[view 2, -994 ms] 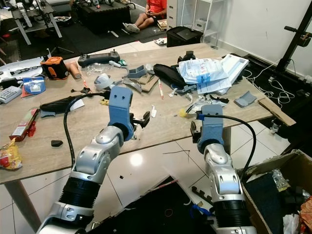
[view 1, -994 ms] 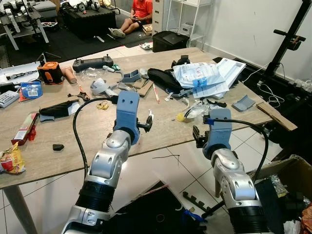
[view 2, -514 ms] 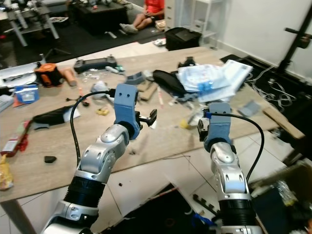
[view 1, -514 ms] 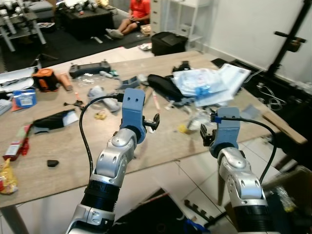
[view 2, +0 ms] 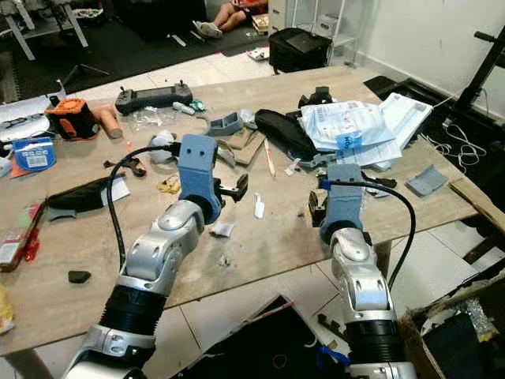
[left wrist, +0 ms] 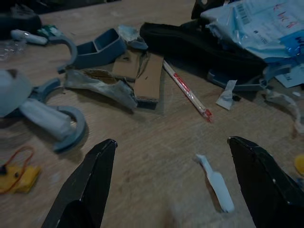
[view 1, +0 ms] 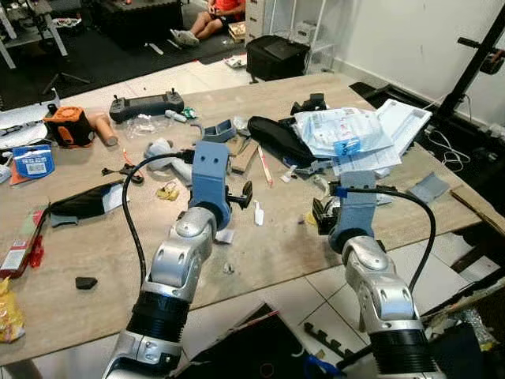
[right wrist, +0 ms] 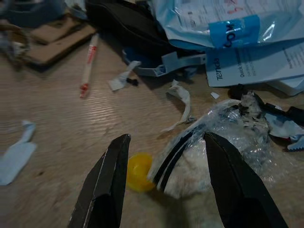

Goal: Picking trash to rubbish bin

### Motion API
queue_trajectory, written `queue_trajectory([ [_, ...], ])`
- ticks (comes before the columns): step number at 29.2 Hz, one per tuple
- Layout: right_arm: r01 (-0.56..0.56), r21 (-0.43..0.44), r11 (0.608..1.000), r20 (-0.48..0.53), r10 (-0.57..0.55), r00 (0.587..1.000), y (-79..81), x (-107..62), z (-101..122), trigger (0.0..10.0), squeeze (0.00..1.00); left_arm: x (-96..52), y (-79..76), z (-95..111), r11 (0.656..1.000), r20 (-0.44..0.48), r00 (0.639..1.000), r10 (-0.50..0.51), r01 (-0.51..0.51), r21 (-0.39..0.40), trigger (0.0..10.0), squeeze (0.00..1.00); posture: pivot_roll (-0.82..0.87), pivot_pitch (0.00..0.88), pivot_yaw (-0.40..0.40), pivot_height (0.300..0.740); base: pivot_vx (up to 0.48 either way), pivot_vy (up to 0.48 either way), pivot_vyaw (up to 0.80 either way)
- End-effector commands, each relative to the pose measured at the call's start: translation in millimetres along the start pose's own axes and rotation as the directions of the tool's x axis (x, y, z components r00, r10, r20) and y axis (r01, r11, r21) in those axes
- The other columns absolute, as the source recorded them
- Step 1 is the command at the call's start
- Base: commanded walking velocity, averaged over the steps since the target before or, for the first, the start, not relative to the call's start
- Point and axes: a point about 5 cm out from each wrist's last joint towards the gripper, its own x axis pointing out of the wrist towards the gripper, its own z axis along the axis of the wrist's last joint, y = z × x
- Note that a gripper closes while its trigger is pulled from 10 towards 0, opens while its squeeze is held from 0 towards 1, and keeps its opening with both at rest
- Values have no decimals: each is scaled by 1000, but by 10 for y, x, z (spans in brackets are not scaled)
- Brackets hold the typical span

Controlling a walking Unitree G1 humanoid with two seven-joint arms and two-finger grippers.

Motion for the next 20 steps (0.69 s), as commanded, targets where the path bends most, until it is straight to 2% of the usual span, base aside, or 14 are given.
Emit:
queue_trajectory([
  [1, 0, 5, 1000, 4, 0, 1000, -12, -15, 3, 10000, 0, -6, -9, -12, 1000, 3, 1000, -1, 0, 6, 10000, 0, -42, 63, 28, 740, 0, 0, 0],
  [10, 22, -19, 1000, 14, -22, 1000, -144, 48, 64, 10000, 0, -9, 11, -29, 1000, -4, 1000, 12, -12, 15, 10000, 0, -38, 62, 21, 740, 0, 0, 0],
  [20, 26, -18, 999, 25, -26, 999, -148, 52, 89, 10000, 0, -7, 40, -34, 999, -8, 1000, 28, -28, 18, 10000, 0, -38, 62, 21, 740, 0, 0, 0],
])
